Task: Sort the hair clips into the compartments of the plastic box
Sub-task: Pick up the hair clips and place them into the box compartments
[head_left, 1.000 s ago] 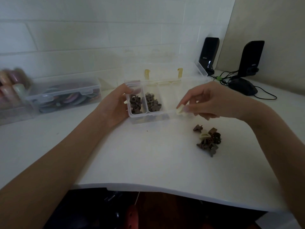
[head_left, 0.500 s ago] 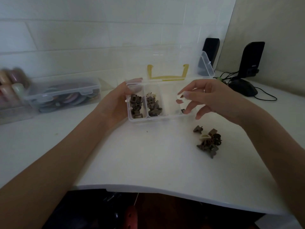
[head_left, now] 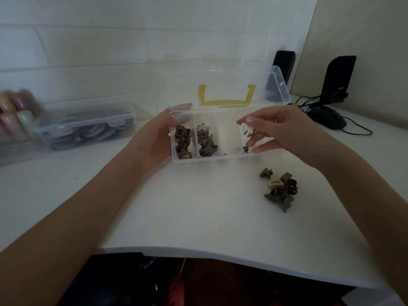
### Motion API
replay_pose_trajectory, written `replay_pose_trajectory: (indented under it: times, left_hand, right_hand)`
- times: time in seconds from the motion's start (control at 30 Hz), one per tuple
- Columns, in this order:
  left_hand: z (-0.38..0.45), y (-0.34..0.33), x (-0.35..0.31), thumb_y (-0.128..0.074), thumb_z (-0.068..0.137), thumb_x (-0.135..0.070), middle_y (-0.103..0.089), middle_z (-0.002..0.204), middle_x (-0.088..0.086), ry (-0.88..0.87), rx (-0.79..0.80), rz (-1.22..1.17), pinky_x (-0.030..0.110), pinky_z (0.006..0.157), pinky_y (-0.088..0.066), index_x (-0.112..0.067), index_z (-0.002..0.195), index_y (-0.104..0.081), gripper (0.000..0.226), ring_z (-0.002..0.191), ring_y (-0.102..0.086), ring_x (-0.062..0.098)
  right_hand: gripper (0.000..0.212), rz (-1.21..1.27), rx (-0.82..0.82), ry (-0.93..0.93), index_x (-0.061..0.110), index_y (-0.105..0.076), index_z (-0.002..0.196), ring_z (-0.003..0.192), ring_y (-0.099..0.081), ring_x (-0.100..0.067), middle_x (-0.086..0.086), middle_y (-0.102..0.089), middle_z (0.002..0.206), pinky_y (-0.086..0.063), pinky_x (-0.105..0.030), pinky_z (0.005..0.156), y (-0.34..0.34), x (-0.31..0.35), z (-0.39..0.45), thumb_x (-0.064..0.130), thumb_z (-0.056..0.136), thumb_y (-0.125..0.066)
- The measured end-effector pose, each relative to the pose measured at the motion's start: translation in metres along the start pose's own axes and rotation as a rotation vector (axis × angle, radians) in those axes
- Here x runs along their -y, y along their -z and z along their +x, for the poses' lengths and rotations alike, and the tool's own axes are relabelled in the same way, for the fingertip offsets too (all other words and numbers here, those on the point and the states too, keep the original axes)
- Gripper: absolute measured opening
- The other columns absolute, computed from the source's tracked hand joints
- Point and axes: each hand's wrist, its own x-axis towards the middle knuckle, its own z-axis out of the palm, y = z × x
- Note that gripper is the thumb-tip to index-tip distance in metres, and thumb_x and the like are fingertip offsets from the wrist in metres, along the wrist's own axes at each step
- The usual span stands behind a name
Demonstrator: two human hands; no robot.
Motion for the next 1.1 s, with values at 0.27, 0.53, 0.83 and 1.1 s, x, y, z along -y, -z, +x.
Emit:
replay_pose_trajectory:
  times: [0.27, 0.53, 0.83, 1.1]
  left_hand:
    - [-0.0013, 0.0001, -0.0008, -0.081, 0.048, -0.026, -0.071, 0.106, 0.0, 0.004, 0.035, 0.002, 0.037, 0.078, -0.056, -0.022, 0.106, -0.068, 0.06, 0.1, -0.069, 0.021]
    - [0.0006, 0.0031, 0.0002, -0.087, 0.044, -0.028, -0.072, 0.108, 0.001, 0.008, 0.054, -0.022, 0.038, 0.08, -0.057, -0.023, 0.104, -0.072, 0.062, 0.103, -0.068, 0.021]
    - [-0.0003, 0.0027, -0.0004, -0.089, 0.038, -0.03, -0.071, 0.108, 0.002, 0.009, 0.05, -0.012, 0.037, 0.079, -0.056, -0.022, 0.104, -0.071, 0.069, 0.103, -0.067, 0.022]
    - [-0.0007, 0.0028, -0.0008, -0.092, 0.035, -0.037, -0.069, 0.113, 0.003, 0.012, 0.049, -0.006, 0.037, 0.08, -0.056, -0.023, 0.104, -0.072, 0.074, 0.106, -0.067, 0.022]
  right_hand:
    - [0.02, 0.014, -0.021, -0.008, 0.007, -0.073, 0.1, 0.068, -0.069, -0.015, -0.022, -0.07, 0.096, -0.059, -0.026, 0.064, -0.0005, -0.0002, -0.001, 0.018, 0.085, -0.065]
    - [0.014, 0.143, -0.023, -0.004, 0.006, -0.07, 0.092, 0.065, -0.069, -0.015, -0.008, -0.069, 0.078, -0.057, -0.022, 0.062, 0.0002, -0.0012, 0.0008, 0.008, 0.078, -0.07]
    - [0.022, 0.078, 0.003, 0.137, 0.004, -0.069, 0.095, 0.076, -0.068, -0.014, 0.004, -0.073, 0.084, -0.054, -0.02, 0.079, -0.0025, -0.0026, 0.0005, -0.008, 0.077, -0.068]
    - [0.024, -0.109, 0.015, 0.313, 0.013, -0.069, 0.089, 0.087, -0.064, -0.014, 0.002, -0.071, 0.093, -0.051, -0.019, 0.086, -0.0083, -0.0038, 0.0007, -0.009, 0.077, -0.067]
